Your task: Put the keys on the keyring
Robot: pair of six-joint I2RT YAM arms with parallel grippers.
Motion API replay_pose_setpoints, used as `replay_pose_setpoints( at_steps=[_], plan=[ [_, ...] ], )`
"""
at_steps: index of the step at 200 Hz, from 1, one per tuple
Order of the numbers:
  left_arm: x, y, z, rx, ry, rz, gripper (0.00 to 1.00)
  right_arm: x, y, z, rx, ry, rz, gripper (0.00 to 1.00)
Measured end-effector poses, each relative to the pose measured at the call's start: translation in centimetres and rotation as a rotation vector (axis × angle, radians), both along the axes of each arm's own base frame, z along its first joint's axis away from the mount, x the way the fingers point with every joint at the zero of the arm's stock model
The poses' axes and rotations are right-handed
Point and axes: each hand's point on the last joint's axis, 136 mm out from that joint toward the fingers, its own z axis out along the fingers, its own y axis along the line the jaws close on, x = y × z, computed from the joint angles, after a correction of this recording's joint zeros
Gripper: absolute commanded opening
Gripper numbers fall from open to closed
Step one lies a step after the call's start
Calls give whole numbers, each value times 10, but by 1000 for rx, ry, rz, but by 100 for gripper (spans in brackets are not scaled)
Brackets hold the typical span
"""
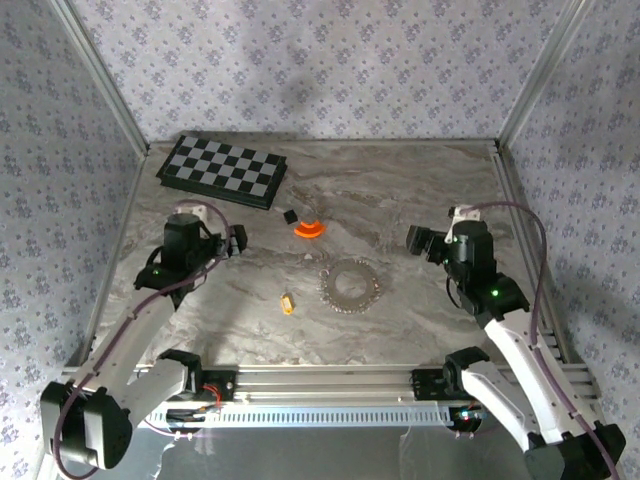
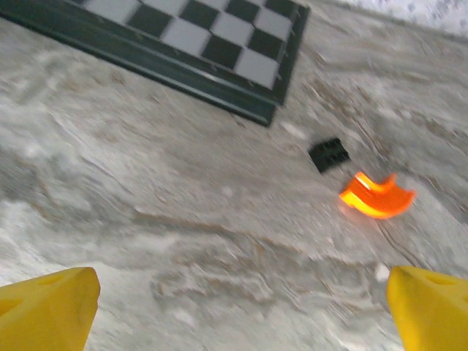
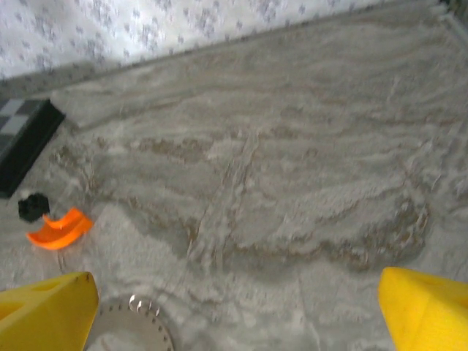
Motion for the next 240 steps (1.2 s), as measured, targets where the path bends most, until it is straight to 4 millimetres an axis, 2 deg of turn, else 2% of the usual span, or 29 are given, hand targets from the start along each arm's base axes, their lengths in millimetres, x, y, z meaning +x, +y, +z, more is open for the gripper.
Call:
replay_pose_setpoints(
  at_steps=[84, 119, 144, 169, 200, 240],
  plan=[
    [-64, -102, -13, -83, 117, -333, 100, -47, 67, -56, -57, 260, 267, 99],
    [-94, -129, -24, -91, 153, -431, 99, -61, 82, -67, -60, 320, 319, 100],
    [-110, -144, -38, -89, 187, -486, 94, -70, 93, -70, -51, 340, 357, 99],
    [-115, -153, -51, -74, 217, -511, 88, -74, 99, -70, -36, 350, 378, 100],
    [-110, -160, -65, -52, 240, -513, 83, -78, 102, -73, -23, 362, 386, 100],
    [-104, -168, -91, 9, 293, -528, 70, -85, 102, -80, -5, 368, 396, 100]
  ],
)
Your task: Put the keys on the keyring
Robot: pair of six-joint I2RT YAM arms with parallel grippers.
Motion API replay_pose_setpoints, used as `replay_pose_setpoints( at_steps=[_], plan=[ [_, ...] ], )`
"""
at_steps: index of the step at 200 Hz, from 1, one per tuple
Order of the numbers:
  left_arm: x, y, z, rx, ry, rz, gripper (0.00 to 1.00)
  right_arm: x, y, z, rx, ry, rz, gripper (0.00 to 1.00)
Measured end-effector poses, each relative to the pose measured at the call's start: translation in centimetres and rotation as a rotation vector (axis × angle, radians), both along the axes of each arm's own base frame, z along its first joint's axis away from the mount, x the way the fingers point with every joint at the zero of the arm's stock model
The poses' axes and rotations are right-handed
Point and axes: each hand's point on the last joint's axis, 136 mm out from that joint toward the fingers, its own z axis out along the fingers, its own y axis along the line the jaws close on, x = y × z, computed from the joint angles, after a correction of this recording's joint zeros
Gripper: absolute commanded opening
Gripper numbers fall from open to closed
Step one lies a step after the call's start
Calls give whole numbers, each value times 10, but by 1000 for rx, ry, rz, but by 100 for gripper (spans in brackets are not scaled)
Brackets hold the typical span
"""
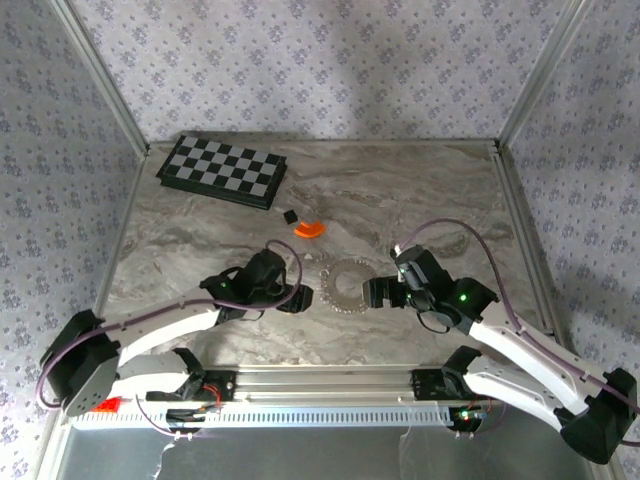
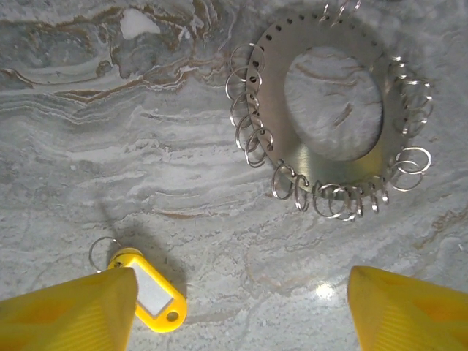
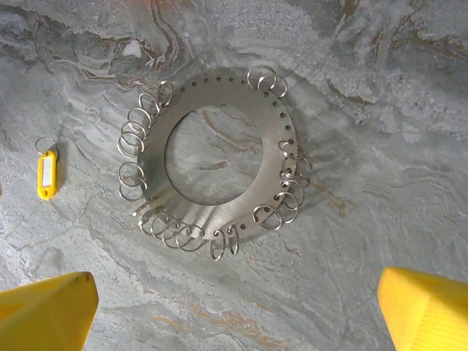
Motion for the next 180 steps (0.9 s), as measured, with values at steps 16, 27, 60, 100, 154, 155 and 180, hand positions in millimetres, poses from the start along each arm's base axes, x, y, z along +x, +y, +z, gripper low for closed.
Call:
replay_pose_setpoints(
  at_steps=[16, 27, 60, 100, 154, 155, 180],
  plan=[
    [3, -4, -5, 10, 1, -7, 68, -2, -1, -5, -1, 12, -1, 100],
    [6, -7, -6, 15, -1, -13, 66, -3, -1, -7, -2, 18, 2, 100],
    [22, -16, 1, -2, -13, -22, 59, -3, 1, -7, 1, 17, 4, 100],
    [39, -18, 6, -47, -17, -5, 56, 2, 12, -16, -9, 61, 22, 84],
    [34, -20, 14, -96, -33, -25, 55, 33, 54, -20, 30, 111, 80, 77],
    [33, -20, 15, -96, -34, -25, 55, 34, 55, -20, 31, 112, 82, 77],
    [26, -13, 22, -120, -55, -24, 55, 49, 69, -27, 44, 137, 97, 70]
  ],
)
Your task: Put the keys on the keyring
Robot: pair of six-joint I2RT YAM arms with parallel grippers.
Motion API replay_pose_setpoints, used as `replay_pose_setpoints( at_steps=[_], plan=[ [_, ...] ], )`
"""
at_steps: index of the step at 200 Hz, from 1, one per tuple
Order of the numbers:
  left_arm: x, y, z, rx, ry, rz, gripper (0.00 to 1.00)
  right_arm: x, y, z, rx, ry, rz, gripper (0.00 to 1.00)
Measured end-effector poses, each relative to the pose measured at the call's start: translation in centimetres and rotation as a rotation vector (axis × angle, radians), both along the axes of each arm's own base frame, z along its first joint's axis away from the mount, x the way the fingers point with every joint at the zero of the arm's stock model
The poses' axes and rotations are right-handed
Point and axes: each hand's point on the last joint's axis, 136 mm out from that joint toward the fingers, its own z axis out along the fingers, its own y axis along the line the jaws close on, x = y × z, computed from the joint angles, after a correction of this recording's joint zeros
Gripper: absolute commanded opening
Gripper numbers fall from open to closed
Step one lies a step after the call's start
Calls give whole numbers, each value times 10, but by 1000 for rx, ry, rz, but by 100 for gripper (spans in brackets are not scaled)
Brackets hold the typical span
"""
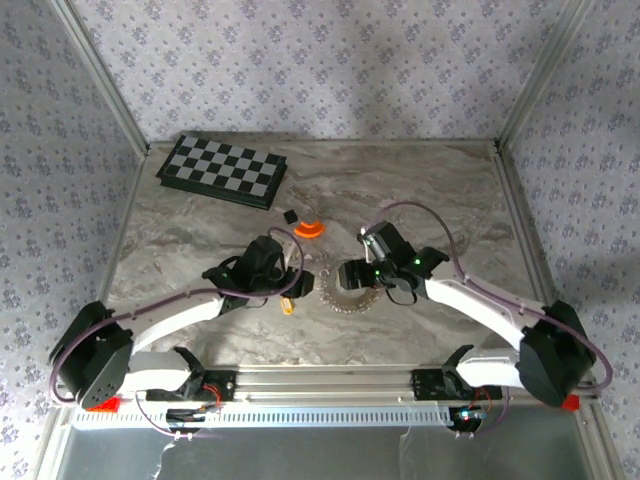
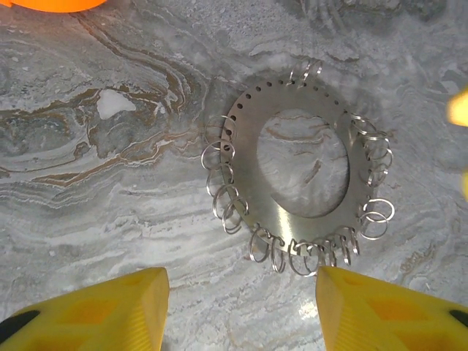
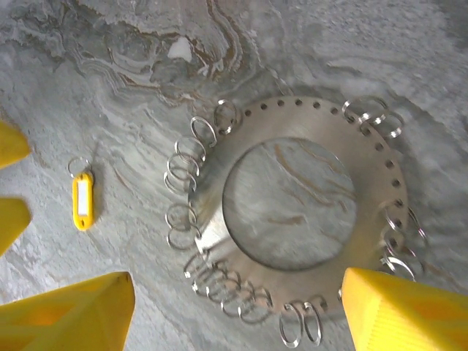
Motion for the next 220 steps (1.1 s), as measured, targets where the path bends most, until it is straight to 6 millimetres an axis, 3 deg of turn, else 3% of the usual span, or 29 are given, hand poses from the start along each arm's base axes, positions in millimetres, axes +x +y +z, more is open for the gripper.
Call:
replay_pose_setpoints(
  at_steps=[56, 138, 220],
  plan=[
    [-3, 5, 29, -65, -61, 3, 54, 28, 24, -24, 5, 64, 39, 57],
    [-7, 7, 26, -69, -52, -1, 54, 56, 40, -51, 30, 138, 58, 43],
    [-12, 3, 24, -100, -37, -17, 53, 61, 54, -70, 46, 178, 97, 34]
  ],
)
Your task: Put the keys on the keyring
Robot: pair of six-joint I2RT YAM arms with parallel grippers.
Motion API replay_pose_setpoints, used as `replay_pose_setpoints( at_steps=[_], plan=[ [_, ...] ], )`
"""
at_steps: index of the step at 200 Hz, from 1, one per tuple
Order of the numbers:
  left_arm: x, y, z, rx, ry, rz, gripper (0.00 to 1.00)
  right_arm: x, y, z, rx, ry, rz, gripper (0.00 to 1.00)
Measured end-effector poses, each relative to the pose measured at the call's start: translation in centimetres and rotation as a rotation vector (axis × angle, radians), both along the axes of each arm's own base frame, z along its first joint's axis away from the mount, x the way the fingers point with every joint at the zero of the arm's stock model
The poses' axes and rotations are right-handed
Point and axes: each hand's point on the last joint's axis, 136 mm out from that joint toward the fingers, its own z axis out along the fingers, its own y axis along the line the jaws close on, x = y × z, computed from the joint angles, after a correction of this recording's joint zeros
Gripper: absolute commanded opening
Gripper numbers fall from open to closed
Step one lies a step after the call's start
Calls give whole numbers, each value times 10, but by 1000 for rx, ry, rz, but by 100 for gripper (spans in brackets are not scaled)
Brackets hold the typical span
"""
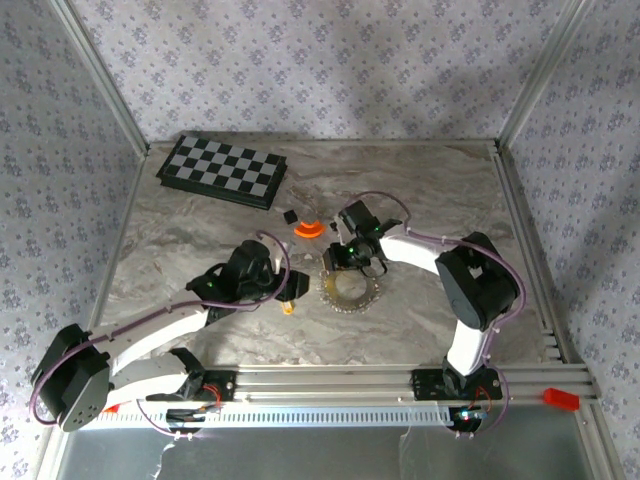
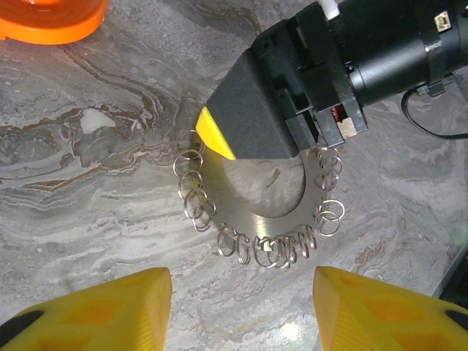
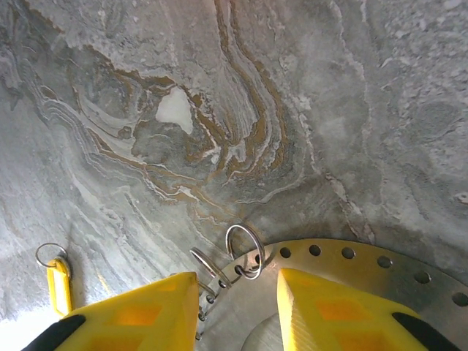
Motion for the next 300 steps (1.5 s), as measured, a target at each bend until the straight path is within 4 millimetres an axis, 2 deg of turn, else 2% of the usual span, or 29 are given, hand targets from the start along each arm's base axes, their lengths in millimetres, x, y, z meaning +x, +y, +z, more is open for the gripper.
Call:
replay_pose_setpoints(
  at_steps=[118, 300],
  plan=[
    [-3, 0, 1, -25, -8, -4, 53, 0, 2, -15, 5, 34, 5, 26],
    [-3, 0, 0, -40, -2, 7, 54, 0, 7, -16, 28, 41, 17, 16]
  ],
)
